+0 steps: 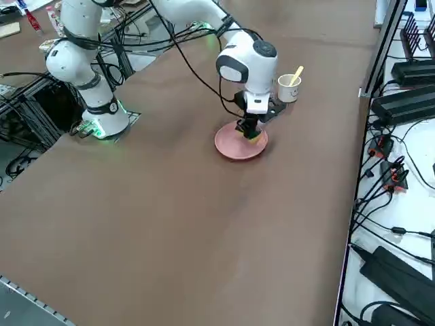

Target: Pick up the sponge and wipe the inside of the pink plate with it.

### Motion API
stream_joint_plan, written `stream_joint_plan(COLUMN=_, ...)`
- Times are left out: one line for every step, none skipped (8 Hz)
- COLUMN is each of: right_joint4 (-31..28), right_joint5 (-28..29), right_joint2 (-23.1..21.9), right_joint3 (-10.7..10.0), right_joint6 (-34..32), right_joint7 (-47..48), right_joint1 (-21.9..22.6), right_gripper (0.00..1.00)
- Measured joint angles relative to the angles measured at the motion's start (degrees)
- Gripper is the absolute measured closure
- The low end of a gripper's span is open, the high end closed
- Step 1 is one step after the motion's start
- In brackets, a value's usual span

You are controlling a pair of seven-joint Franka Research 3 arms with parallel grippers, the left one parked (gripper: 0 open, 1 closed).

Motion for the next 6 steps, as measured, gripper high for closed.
stream_joint_plan(right_joint4=-2.3, right_joint5=0.0, right_joint2=-1.4, right_joint3=0.0, right_joint6=0.0, right_joint7=-0.3, right_joint1=0.0, right_gripper=0.90)
stream_joint_plan(right_joint4=-4.5, right_joint5=0.0, right_joint2=-2.7, right_joint3=-0.1, right_joint6=0.0, right_joint7=-1.0, right_joint1=0.0, right_gripper=0.90)
stream_joint_plan(right_joint4=-6.4, right_joint5=0.0, right_joint2=-3.7, right_joint3=-0.5, right_joint6=0.0, right_joint7=-2.1, right_joint1=0.0, right_gripper=0.90)
stream_joint_plan(right_joint4=-7.9, right_joint5=0.3, right_joint2=-4.5, right_joint3=-1.2, right_joint6=0.0, right_joint7=-3.6, right_joint1=-0.1, right_gripper=0.90)
stream_joint_plan(right_joint4=-8.8, right_joint5=0.6, right_joint2=-5.0, right_joint3=-2.0, right_joint6=-0.2, right_joint7=-5.1, right_joint1=-0.1, right_gripper=0.90)
stream_joint_plan(right_joint4=-9.4, right_joint5=0.7, right_joint2=-5.2, right_joint3=-3.0, right_joint6=-0.4, right_joint7=-6.9, right_joint1=-0.1, right_gripper=0.90)
